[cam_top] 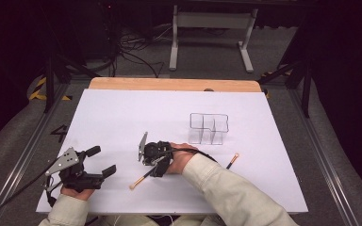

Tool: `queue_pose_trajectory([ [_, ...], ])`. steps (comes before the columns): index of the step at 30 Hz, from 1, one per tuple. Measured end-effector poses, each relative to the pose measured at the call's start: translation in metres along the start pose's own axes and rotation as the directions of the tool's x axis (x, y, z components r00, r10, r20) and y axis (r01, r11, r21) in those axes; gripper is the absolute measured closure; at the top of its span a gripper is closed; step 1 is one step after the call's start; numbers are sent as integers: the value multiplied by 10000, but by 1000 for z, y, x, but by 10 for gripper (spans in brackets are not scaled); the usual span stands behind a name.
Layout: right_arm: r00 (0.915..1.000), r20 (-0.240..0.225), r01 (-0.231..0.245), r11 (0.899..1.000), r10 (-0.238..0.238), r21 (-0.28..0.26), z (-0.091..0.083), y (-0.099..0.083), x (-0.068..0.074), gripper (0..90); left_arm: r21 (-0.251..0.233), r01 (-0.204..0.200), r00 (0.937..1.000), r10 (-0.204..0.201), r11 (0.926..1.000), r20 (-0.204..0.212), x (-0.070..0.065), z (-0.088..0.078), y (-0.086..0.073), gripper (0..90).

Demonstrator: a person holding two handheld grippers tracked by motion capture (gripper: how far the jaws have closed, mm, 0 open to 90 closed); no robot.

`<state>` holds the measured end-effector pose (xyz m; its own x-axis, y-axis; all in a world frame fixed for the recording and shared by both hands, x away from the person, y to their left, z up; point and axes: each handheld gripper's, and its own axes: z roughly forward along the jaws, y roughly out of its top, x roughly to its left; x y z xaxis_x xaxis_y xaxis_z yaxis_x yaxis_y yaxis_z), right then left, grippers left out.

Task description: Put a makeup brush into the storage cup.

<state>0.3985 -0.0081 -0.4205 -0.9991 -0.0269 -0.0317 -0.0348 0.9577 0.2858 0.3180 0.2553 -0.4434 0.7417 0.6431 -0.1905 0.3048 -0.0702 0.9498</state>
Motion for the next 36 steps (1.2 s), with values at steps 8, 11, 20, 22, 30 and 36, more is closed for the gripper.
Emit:
queue_pose_trajectory([
  [8,9995,81,309,9992,-311,248,4,1,3,527,17,-9,10000,9,10000,-12,0,0,0,9],
  [11,9992,106,377,9988,-380,300,6,3,5,533,-2,-106,9999,106,9999,-74,0,-1,1,9],
  [20,9969,168,760,9956,-770,557,8,6,9,629,1,-128,9998,128,9999,-141,0,-1,1,9],
  [22,9966,70,816,9949,-822,587,8,6,9,668,-8,-119,9998,119,9999,-150,0,-1,1,9],
  [30,9940,-177,1095,9909,-1084,789,8,9,14,821,20,-97,9998,97,10000,-155,0,-1,1,10],
  [36,9949,-176,1003,9897,-990,1020,8,12,15,825,38,-41,9999,42,10000,-155,0,-1,1,10],
])
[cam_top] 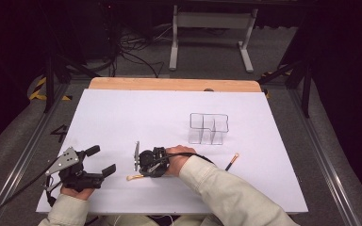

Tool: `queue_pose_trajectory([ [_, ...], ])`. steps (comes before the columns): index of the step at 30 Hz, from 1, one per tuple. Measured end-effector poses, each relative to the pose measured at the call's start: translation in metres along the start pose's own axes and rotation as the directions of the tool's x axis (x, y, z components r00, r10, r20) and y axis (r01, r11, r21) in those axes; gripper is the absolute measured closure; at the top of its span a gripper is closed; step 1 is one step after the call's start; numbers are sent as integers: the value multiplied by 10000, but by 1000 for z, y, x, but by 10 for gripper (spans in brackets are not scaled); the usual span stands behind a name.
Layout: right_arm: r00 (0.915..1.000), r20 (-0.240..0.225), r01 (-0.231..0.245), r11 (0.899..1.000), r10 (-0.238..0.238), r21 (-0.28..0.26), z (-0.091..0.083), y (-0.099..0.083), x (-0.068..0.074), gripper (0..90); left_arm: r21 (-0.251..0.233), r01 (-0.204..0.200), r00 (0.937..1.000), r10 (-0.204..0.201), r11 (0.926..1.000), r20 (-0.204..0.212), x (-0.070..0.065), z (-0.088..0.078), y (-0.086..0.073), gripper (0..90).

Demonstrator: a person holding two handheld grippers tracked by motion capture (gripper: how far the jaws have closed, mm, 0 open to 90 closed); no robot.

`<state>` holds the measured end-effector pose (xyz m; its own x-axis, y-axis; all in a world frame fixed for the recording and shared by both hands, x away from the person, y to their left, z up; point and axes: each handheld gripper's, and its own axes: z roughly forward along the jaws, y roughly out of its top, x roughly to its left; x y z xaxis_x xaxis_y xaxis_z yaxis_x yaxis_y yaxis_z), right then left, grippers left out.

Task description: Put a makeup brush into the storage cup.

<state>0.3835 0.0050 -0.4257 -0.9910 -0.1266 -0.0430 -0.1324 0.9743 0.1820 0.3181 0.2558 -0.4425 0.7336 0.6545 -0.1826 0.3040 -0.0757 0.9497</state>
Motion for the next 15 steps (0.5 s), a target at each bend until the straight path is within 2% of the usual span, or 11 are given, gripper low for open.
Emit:
queue_pose_trajectory([
  [10,9964,-135,-831,9964,833,146,-4,-1,0,831,-48,60,10000,-60,10000,-4,2,0,0,11],
  [15,9950,-31,-997,9948,997,-188,-23,-5,-1,831,-45,111,9999,-111,9999,-4,2,1,0,13],
])
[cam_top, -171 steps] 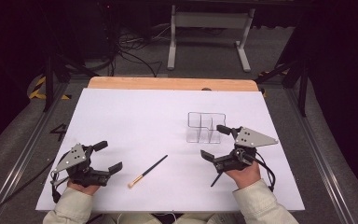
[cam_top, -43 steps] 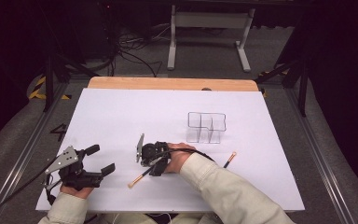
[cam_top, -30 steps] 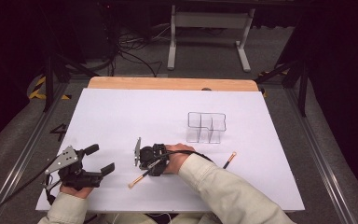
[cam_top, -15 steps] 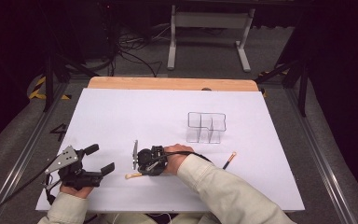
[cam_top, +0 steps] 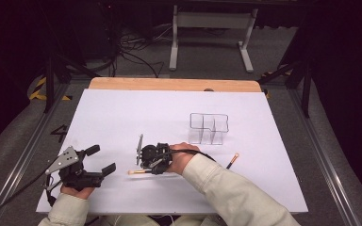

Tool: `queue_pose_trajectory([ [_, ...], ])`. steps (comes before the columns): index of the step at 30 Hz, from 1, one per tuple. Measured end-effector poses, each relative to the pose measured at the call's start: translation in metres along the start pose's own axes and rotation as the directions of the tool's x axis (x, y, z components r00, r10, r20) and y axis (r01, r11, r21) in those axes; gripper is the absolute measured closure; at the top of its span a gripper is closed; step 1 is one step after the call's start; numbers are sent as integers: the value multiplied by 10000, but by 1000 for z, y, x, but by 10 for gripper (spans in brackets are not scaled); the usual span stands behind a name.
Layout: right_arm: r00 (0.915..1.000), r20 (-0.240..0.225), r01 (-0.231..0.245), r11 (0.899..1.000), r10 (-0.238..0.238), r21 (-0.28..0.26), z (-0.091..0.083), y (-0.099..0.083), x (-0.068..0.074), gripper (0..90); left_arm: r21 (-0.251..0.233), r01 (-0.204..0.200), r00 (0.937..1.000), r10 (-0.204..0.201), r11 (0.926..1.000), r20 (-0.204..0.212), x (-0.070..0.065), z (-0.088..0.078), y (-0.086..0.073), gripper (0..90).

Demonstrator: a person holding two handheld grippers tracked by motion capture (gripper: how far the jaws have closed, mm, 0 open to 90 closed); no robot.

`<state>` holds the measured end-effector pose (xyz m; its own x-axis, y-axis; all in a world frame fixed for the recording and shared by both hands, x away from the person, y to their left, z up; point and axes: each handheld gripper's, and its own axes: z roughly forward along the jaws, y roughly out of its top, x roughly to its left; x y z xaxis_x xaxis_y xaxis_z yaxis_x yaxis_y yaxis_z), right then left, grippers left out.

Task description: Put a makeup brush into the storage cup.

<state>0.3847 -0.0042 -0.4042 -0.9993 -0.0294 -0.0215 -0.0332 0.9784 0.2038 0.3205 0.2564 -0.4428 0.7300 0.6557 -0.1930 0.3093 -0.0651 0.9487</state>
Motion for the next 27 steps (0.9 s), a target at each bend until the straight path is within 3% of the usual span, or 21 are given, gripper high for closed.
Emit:
queue_pose_trajectory([
  [6,9997,212,-73,9998,77,-180,-16,-5,2,831,-19,-47,10000,47,10000,25,0,2,1,15],
  [16,9976,641,-174,9940,244,-1080,-46,-19,7,831,-163,-53,9999,51,9999,-96,0,2,1,7],
  [23,9942,974,-271,9824,457,-1846,-65,-31,10,831,-135,-66,9999,65,9999,-102,0,3,1,7],
  [27,9913,1141,-365,9698,658,-2413,-77,-39,13,831,-134,-99,9999,98,9999,-113,0,5,1,5],
])
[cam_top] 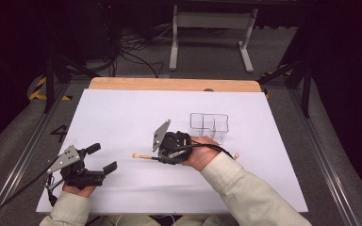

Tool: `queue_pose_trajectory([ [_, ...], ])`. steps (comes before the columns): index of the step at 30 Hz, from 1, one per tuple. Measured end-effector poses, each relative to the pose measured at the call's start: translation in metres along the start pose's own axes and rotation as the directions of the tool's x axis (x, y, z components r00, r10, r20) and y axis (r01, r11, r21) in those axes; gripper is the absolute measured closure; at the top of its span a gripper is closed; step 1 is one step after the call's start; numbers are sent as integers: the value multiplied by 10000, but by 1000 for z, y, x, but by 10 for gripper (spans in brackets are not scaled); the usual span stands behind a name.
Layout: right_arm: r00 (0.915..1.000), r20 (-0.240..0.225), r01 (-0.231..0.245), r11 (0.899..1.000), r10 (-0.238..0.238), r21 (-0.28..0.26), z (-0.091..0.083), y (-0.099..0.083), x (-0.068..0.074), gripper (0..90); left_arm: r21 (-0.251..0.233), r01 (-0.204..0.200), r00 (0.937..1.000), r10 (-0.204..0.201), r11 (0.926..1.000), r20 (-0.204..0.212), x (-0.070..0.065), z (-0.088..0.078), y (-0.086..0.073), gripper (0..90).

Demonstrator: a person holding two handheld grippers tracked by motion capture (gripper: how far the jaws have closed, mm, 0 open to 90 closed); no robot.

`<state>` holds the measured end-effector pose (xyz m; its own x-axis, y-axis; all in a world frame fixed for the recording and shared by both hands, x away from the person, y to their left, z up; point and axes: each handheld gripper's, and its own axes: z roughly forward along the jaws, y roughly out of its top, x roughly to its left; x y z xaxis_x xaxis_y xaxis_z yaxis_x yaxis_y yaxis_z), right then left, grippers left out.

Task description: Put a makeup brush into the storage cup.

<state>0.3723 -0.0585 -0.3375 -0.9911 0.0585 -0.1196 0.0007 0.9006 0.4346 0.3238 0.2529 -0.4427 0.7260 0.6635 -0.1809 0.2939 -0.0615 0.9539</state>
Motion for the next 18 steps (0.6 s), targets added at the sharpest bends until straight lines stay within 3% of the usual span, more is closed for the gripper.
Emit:
queue_pose_trajectory([
  [8,9973,523,-442,9898,516,-1352,-19,-16,0,831,38,-33,10000,33,10000,20,-1,2,0,3],
  [18,9866,859,-1081,9507,1384,-2908,-40,-36,-6,831,60,-38,10000,37,10000,69,0,4,0,3],
])
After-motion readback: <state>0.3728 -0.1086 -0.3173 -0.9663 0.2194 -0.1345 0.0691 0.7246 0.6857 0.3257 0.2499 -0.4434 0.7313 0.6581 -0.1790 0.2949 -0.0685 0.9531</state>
